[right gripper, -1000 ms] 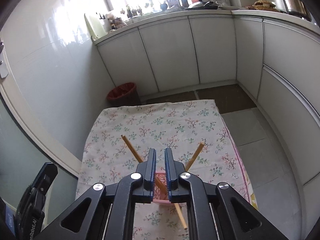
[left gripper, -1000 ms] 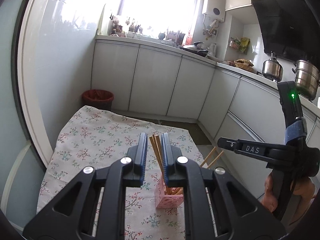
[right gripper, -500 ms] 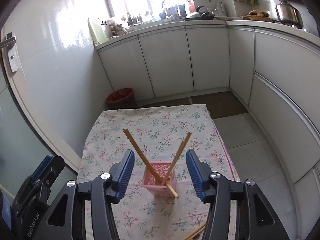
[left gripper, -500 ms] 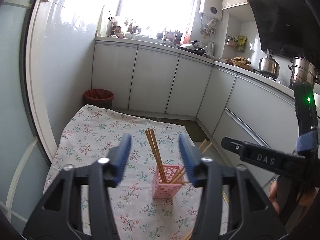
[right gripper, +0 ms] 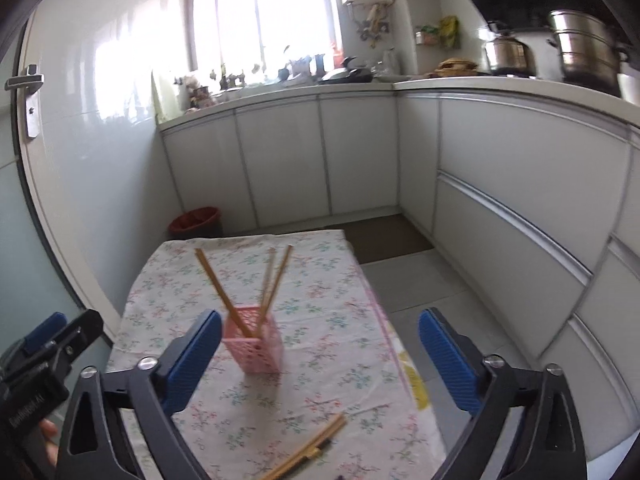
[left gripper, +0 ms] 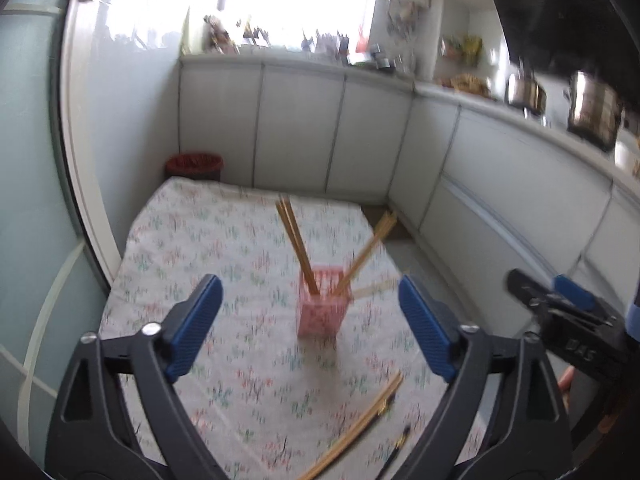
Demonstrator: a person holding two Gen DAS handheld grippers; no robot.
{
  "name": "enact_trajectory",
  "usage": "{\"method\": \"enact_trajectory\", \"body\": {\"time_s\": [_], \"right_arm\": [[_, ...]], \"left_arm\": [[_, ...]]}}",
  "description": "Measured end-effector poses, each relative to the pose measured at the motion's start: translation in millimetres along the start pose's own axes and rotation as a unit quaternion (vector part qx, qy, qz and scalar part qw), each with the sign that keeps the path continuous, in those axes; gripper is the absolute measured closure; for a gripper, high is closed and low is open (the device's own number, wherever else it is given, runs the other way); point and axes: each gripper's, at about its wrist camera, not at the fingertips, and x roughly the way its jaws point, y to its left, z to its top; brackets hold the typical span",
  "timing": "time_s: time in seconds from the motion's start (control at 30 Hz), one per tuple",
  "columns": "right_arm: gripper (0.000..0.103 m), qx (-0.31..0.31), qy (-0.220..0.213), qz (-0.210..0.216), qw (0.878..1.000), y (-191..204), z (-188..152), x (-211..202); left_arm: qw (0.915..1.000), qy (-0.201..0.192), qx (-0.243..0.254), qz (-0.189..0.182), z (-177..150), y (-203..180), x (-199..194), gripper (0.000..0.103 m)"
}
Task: Organize utensils
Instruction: 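Withdraw both grippers and move them toward the remaining sticks on the cloth, then grasp a wooden chopstick with the left gripper and lift it upright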
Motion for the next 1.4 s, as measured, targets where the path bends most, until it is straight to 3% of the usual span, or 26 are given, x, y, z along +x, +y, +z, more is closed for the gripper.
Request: {"method": "enact_trajectory", "body": {"time_s": [0.07,0.23,0.43,0.57,0.73,0.87,0.97,1.1,1.3,1.4], "right_arm": [[0.000,0.023,0.003,-0.008,1.000,-23.3,-21.3,-5.6],[0.000,0.079,0.064,-0.020,0.995,-70.7,-68.7,5.6],[0.000,0.088,0.125,-0.034,0.988,-102.2,-116.8,21.4],[0.000,0.100,0.158,-0.021,0.982,-111.9,-136.0,33.8],[0.000,0.116,0.184,-0.008,0.976,-118.1,-142.0,43.4],[0.000,0.135,0.200,-0.002,0.970,-126.1,-143.8,49.4],[0.000,0.151,0.212,-0.001,0.966,-132.4,-144.9,53.4],[0.000,0.170,0.225,0.001,0.959,-138.6,-147.4,58.7],[0.000,0.193,0.240,0.004,0.951,-145.5,-149.3,64.1],[0.000,0.197,0.243,0.004,0.950,-146.3,-149.4,66.1]], "left_arm": [[0.9995,0.030,0.013,-0.004,-9.3,-3.3,7.5,0.010],[0.9933,0.104,0.049,-0.010,-34.0,-13.7,30.6,0.010],[0.9698,0.223,0.095,-0.028,-74.0,-39.7,76.2,0.010],[0.9571,0.266,0.112,-0.031,-96.4,-61.4,102.6,0.010],[0.9506,0.282,0.128,-0.013,-110.9,-91.6,142.6,0.010],[0.9444,0.295,0.145,0.011,-111.6,-107.1,175.0,0.021],[0.9390,0.306,0.156,0.012,-113.6,-114.0,193.8,0.023],[0.9348,0.312,0.170,0.012,-119.3,-119.3,207.5,0.024],[0.9284,0.317,0.193,0.018,-127.2,-124.8,222.9,0.041],[0.9247,0.324,0.200,0.009,-128.4,-126.3,228.6,0.042]]}}
